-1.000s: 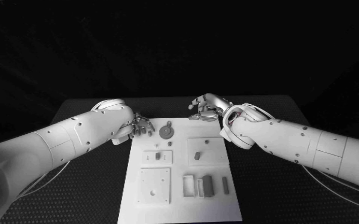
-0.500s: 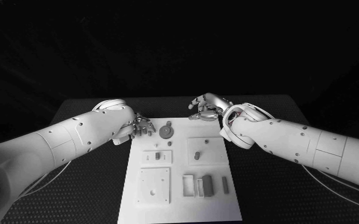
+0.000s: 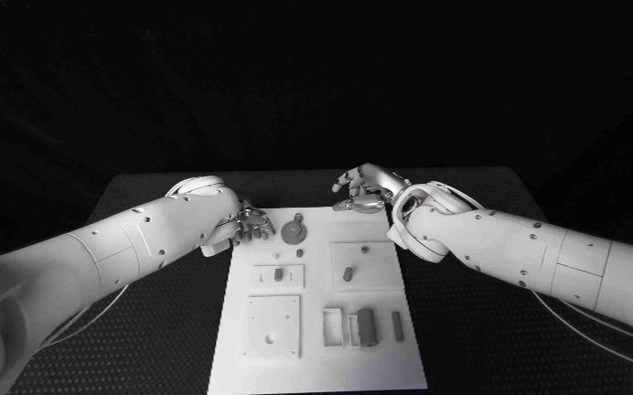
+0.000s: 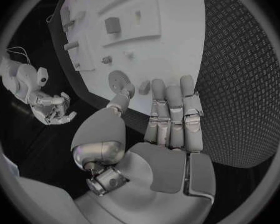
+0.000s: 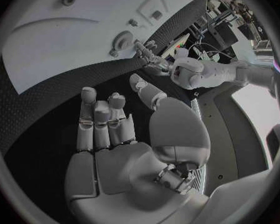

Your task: Assemble the parts on the task board

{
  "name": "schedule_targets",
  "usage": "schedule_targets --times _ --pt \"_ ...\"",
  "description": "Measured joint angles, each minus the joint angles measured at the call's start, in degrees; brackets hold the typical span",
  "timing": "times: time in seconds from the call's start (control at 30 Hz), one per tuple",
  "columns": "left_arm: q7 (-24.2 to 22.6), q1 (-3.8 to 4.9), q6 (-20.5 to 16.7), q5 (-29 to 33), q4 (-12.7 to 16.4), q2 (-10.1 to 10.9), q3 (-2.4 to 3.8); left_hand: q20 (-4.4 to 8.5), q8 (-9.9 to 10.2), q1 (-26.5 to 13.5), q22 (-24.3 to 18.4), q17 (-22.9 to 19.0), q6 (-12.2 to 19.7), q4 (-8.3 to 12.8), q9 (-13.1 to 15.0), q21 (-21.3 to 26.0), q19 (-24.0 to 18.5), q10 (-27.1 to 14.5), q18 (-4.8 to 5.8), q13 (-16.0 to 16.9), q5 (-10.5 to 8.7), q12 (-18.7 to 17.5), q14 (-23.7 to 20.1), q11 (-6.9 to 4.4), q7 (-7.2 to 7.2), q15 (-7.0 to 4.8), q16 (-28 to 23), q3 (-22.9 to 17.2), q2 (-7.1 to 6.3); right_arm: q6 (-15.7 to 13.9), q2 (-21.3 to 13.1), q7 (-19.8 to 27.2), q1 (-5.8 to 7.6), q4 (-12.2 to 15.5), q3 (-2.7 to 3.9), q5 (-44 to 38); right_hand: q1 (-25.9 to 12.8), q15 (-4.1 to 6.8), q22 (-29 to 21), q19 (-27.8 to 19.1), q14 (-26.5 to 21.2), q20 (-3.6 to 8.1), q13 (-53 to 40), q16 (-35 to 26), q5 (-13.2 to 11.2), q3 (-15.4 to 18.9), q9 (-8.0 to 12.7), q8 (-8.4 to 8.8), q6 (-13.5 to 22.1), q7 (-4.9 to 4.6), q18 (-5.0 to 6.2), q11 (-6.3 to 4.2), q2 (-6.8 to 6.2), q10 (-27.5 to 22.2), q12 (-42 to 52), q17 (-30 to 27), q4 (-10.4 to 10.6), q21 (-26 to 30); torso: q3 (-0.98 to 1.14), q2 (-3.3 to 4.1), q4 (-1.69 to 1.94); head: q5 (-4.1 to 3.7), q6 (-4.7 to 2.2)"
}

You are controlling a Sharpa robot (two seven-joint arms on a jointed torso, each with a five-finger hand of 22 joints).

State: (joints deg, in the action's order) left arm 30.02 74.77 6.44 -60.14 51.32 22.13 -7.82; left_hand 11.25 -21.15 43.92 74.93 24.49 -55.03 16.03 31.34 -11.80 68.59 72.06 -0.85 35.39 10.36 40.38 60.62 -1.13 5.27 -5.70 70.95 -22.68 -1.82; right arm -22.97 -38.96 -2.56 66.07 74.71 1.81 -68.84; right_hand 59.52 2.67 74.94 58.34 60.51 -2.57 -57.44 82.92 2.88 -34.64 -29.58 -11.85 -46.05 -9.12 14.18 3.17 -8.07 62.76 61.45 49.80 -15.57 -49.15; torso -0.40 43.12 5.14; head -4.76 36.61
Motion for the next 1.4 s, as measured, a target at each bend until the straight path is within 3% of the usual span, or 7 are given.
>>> schedule_targets --times 0.5,0.8,0.83,0.9,0.93,1.17,1.4 --pt "-0.5 -0.07 0.0 0.5 -0.2 0.1 0.0 -0.01 -0.2 0.8 0.0 -0.3 -0.2 0.3 -0.4 0.0 0.0 0.0 0.0 -0.1 0.0 0.2 -0.1 0.0 -0.07 -0.13 0.0 0.3 1.33 0.0 0.0 0.0 0.0 -0.1 0.0 0.0 0.0 0.08 0.0 0.0 0.3 0.0 0.0 0.0 0.0 0.0 0.0 0.0 -0.1 -0.23 -0.07 0.0 0.0 0.0 0.0 0.0 0.0 0.0 0.02 -0.02 0.03 -0.11 0.19" --pt "-0.6 -0.1 -0.1 0.8 -0.2 0.1 -0.01 -0.01 -0.2 3.7 0.0 -0.7 -0.2 0.5 -0.4 0.0 0.0 0.0 0.0 -0.4 0.0 0.4 -0.1 0.0 -0.08 -0.13 0.3 0.5 4.52 0.1 0.1 0.0 0.0 -0.1 0.0 0.0 0.0 0.06 0.0 0.0 0.3 0.0 0.0 0.0 0.0 0.0 0.0 0.0 -0.1 -0.29 -0.27 0.0 0.0 0.0 0.0 0.0 0.0 0.0 0.03 -0.03 0.02 -0.02 0.2" --pt "-0.6 -0.11 -0.2 0.8 -0.2 0.1 -0.01 -0.01 -0.3 4.3 0.0 -0.8 -0.3 0.5 -0.5 0.0 0.0 0.0 0.0 -0.4 -0.24 0.4 -0.1 0.0 -0.08 -0.13 0.3 0.5 4.64 0.1 0.1 0.0 0.0 -0.1 0.0 0.0 0.0 0.06 0.0 0.0 0.3 0.0 0.0 0.0 0.0 0.0 0.0 0.0 -0.1 -0.29 -0.1 0.0 0.0 0.0 0.0 0.0 0.0 0.0 0.03 -0.03 0.01 0.0 0.2" --pt "-0.6 -0.11 -0.2 0.9 -0.3 0.1 -0.01 -0.13 -0.3 6.6 0.0 -1.0 -0.3 -0.9 -0.6 0.0 0.1 0.0 0.0 -0.6 -5.6 0.4 -0.1 0.0 -0.09 -0.13 0.3 -2.7 3.47 0.1 0.1 0.0 0.0 -0.2 0.0 0.0 0.0 0.06 0.0 0.0 0.3 0.0 0.0 0.0 0.0 0.0 0.0 0.0 -0.1 -0.29 0.04 0.0 0.0 0.0 0.0 0.0 0.0 0.0 0.03 -0.03 0.0 0.02 0.2" --pt "-0.6 -0.11 -0.2 1.0 -0.3 0.1 -0.01 -0.23 -0.3 7.2 0.0 -1.2 -0.3 -1.8 -0.8 0.0 0.2 0.0 0.0 -0.7 -6.56 0.7 -0.1 0.0 -0.09 -0.13 0.5 -4.3 2.86 0.1 0.1 0.0 0.0 -0.2 0.0 0.0 0.0 0.05 0.0 0.0 0.3 0.0 0.0 0.0 0.0 0.0 0.0 0.0 -0.1 -0.29 0.08 0.0 0.0 0.0 0.0 0.0 0.0 0.0 0.03 -0.03 0.0 0.02 0.2" --pt "-0.9 -0.12 -0.2 1.4 -0.2 0.3 0.0 -0.32 -0.3 8.1 0.0 -1.4 -0.3 -2.8 -1.1 0.0 0.3 0.0 0.0 -0.8 -7.1 0.7 -0.1 0.0 -0.17 -0.13 0.5 -7.0 2.88 0.2 0.1 0.0 0.0 -0.2 0.0 0.1 0.0 0.04 0.0 0.0 0.3 -0.01 0.0 0.0 0.0 0.0 0.0 0.0 -0.1 -0.29 0.16 0.0 0.0 0.0 0.0 0.0 0.0 0.0 0.03 -0.03 0.01 0.04 0.29" --pt "-1.1 -0.21 -0.9 2.3 0.5 1.0 0.01 -0.1 -1.9 9.2 0.0 -1.6 -2.7 -1.3 -0.6 0.0 0.5 0.4 0.0 -1.0 -7.33 1.2 -0.1 -0.45 -0.94 -0.12 1.0 -8.2 3.95 0.2 0.2 0.0 0.0 -0.3 0.0 0.1 0.0 0.02 0.0 0.0 0.3 -0.01 0.1 0.0 0.0 0.0 0.0 0.0 -0.1 -0.27 0.27 0.0 0.0 0.0 0.0 0.0 0.0 0.0 -0.01 -0.04 0.0 0.07 0.45"
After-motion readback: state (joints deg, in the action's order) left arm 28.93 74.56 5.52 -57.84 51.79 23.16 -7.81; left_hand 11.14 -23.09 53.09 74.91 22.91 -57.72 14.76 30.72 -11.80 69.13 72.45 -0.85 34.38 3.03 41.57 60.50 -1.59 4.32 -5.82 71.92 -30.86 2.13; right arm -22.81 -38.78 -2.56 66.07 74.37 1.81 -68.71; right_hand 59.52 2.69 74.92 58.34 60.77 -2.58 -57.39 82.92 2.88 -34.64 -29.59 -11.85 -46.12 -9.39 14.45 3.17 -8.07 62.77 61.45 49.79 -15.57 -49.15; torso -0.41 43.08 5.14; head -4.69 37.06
